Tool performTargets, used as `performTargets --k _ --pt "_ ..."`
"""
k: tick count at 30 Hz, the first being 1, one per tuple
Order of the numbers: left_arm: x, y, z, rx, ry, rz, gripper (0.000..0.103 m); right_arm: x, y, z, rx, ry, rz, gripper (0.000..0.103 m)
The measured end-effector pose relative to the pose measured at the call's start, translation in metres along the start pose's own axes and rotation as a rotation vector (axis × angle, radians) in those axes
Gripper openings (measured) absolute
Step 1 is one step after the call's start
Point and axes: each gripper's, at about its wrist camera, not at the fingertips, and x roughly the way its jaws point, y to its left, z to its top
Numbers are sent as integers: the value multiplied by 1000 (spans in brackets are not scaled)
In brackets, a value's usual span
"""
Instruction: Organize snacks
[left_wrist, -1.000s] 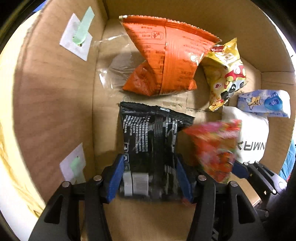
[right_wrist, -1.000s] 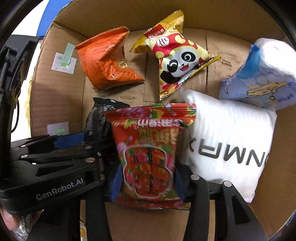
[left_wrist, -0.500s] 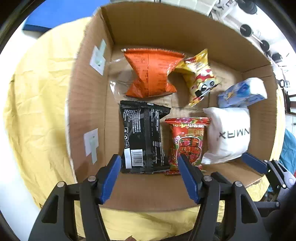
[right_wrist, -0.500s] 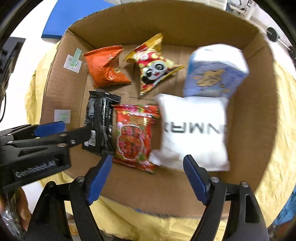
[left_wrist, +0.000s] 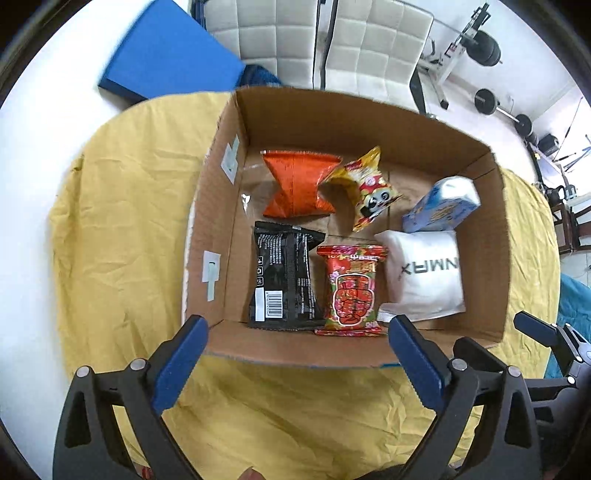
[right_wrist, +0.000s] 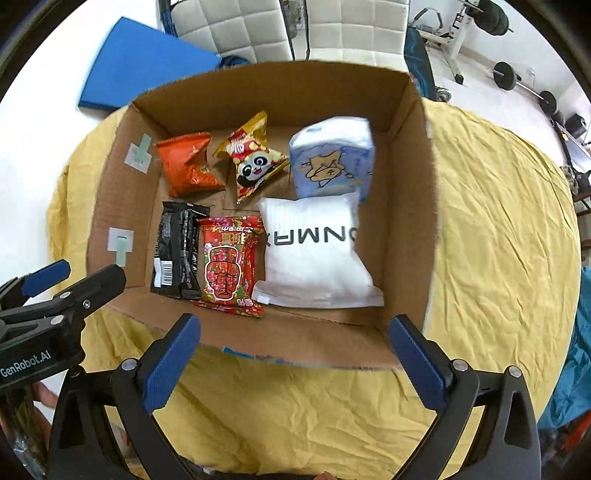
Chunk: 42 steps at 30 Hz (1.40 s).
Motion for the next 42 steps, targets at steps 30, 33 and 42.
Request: performTargets --k 30,33,42 --pt "-242 -40 -92 61 -420 1 100 -266 -23 -114 11 -371 30 103" --pt "-244 -45 -96 67 -417 -13 102 -273 -24 -118 8 -380 26 103" --pt "-243 -52 -102 66 -412 -50 103 -278 -25 -121 17 -393 1 103"
